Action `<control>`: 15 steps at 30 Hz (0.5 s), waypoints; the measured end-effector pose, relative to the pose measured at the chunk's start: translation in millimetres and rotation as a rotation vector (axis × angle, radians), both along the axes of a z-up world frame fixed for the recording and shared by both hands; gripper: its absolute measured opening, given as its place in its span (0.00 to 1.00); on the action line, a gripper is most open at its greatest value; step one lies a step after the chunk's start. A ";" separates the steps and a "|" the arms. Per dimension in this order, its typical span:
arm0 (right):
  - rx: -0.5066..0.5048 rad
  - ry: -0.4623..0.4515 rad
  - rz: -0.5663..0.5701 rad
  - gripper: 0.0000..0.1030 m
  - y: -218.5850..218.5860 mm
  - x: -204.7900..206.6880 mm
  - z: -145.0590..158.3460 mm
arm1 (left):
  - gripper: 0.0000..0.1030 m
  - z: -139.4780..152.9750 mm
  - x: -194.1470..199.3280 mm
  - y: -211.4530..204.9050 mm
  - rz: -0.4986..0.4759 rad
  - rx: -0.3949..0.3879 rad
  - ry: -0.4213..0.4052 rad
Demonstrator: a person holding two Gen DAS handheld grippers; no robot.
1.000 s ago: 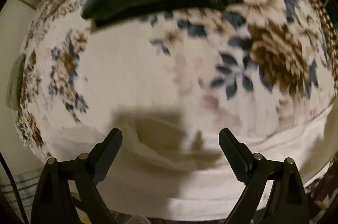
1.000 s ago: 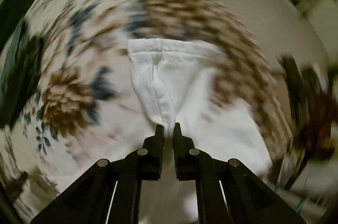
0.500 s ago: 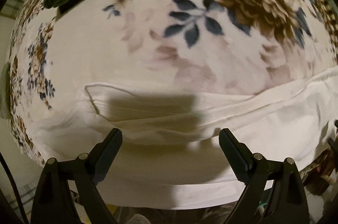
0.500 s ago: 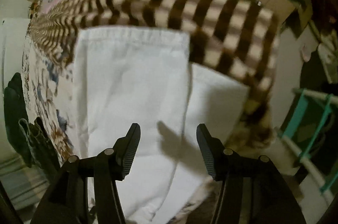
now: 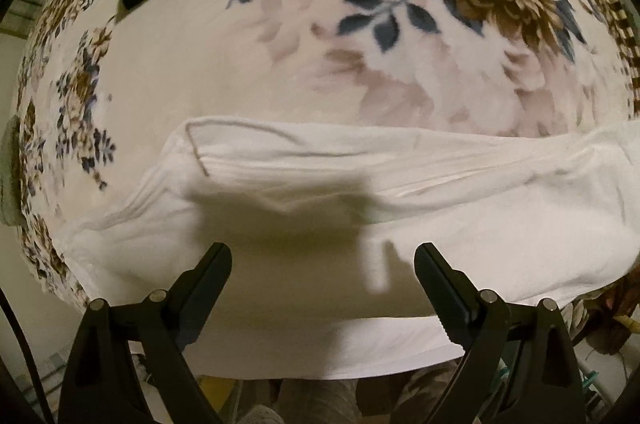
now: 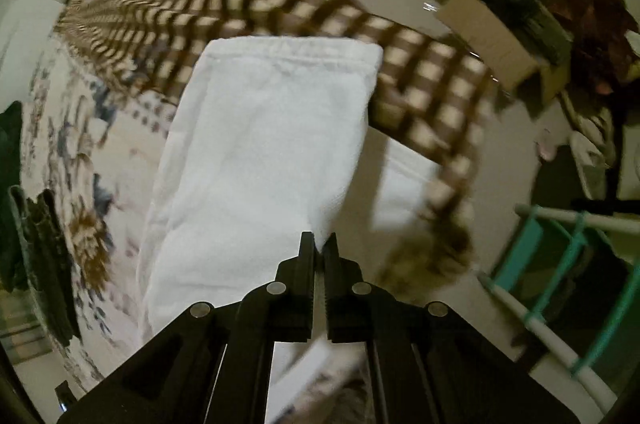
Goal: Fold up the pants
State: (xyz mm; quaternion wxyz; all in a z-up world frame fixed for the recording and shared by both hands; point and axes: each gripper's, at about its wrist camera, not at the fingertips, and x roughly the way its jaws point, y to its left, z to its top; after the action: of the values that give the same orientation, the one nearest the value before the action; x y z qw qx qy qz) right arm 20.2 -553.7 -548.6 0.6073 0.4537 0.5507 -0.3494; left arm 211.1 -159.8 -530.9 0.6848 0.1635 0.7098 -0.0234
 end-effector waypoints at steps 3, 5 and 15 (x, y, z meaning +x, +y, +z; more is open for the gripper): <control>0.014 0.088 0.019 0.03 -2.3 -15.1 -15.3 | 0.91 4.4 -3.3 22.0 0.013 -0.018 -0.005; 0.097 0.119 0.031 0.06 -9.9 -28.3 -36.6 | 0.91 5.5 -5.9 38.4 0.031 -0.035 -0.003; 0.288 -0.040 0.082 0.53 116.6 -17.4 -4.8 | 0.91 45.7 -42.6 183.6 0.164 -0.066 -0.024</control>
State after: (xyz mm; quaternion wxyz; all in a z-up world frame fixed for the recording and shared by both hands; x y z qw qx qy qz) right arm 2.9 -437.1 -553.4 0.5605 0.5200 0.6011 -0.2326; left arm 168.5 23.9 -485.2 0.6980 0.0823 0.7113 0.0112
